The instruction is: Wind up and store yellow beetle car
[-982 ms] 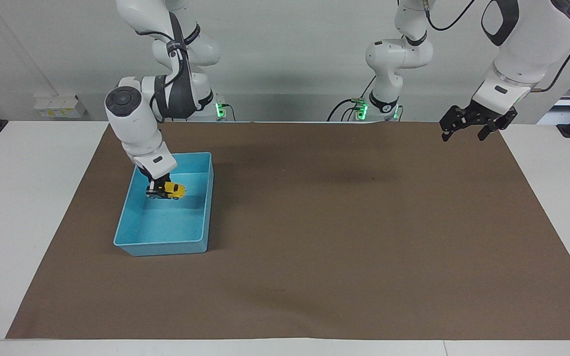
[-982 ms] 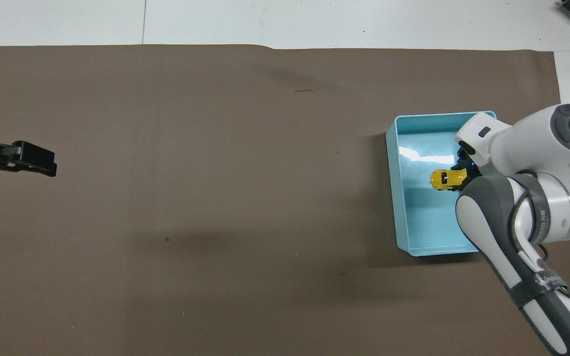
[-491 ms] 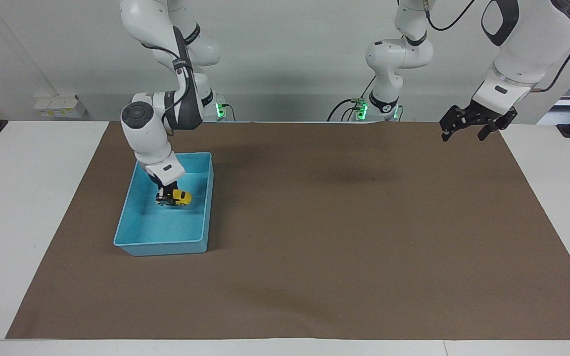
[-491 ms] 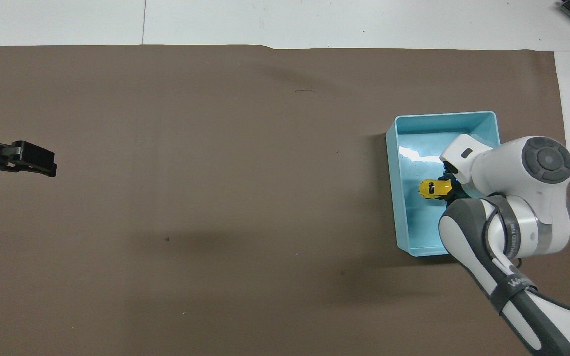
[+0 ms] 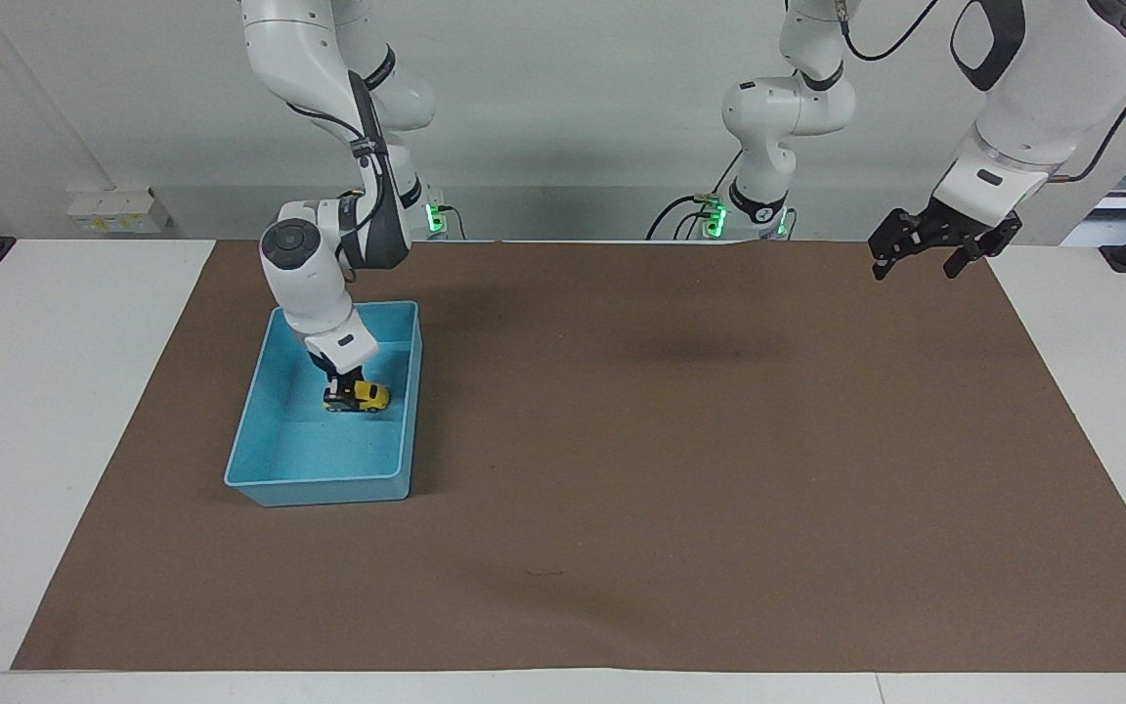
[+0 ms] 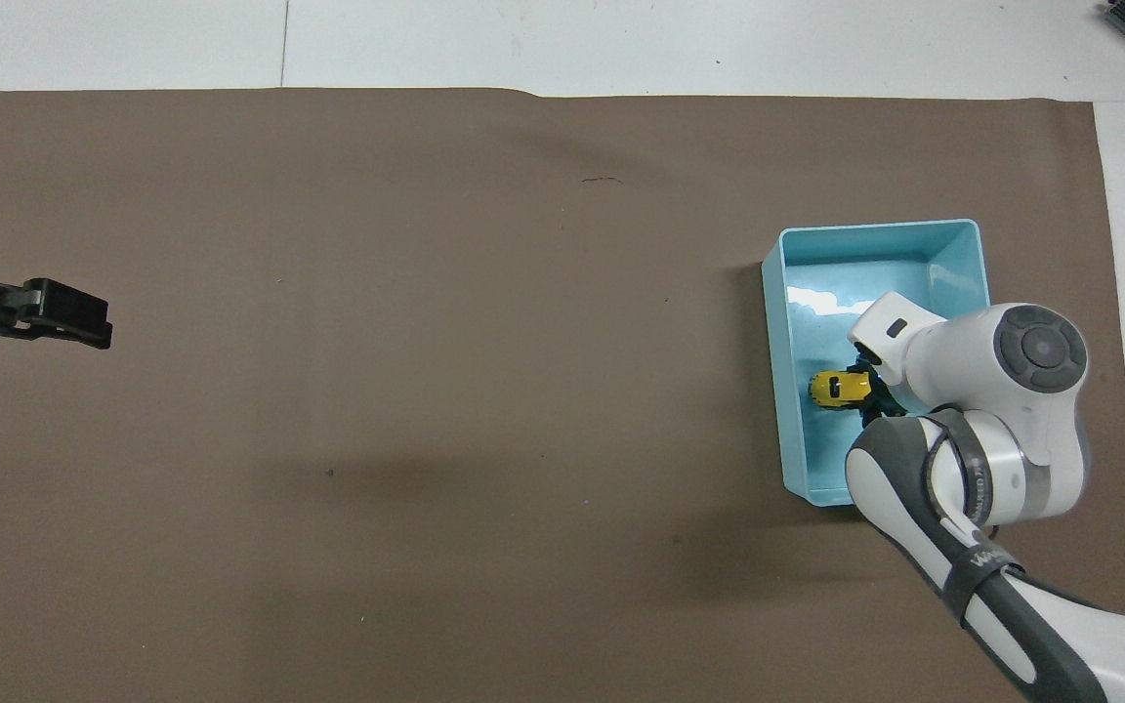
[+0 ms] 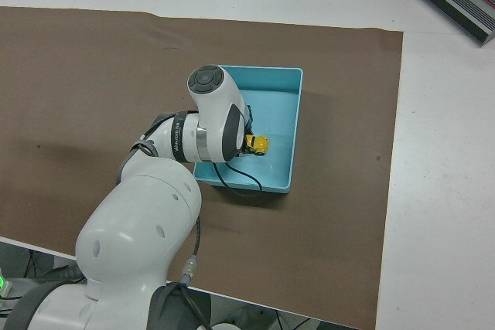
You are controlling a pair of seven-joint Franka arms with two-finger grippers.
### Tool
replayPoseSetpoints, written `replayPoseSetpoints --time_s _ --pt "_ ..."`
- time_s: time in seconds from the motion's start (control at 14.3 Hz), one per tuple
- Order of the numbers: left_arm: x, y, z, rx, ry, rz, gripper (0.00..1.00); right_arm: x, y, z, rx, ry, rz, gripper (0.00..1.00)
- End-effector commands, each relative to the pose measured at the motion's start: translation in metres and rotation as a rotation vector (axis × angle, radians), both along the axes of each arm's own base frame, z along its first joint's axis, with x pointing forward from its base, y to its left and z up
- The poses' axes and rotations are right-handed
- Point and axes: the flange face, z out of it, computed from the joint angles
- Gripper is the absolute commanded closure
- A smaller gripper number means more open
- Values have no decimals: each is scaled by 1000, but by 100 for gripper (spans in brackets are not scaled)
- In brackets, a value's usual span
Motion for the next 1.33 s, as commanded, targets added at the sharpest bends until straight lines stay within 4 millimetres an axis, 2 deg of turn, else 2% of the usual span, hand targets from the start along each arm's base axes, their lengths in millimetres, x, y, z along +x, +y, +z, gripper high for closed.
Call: replayPoseSetpoints --time_s 0.0,0.14,0.35,0.56,0.63,0.77,0.84,1.12,1.26 --pt "-7 3 3 -4 5 13 0 -3 -3 -4 2 3 17 0" --pt "-7 3 3 -4 5 13 0 -1 -3 0 2 -1 4 0" --pt "-7 3 3 -4 5 13 0 20 1 35 -1 4 -13 0" --pt "-7 3 3 -4 5 13 0 35 2 84 -8 19 -152 0" --pt "-7 3 3 -5 5 13 0 43 4 107 -7 21 -187 0" --pt "-7 3 3 -4 5 13 0 49 6 136 4 40 -287 0" --pt "-7 3 3 -4 5 13 0 50 6 150 3 42 -344 0" --pt "-7 3 3 -4 5 13 0 51 7 229 -18 53 -669 0" --pt "-7 3 3 -4 5 13 0 47 8 259 -29 54 -842 0"
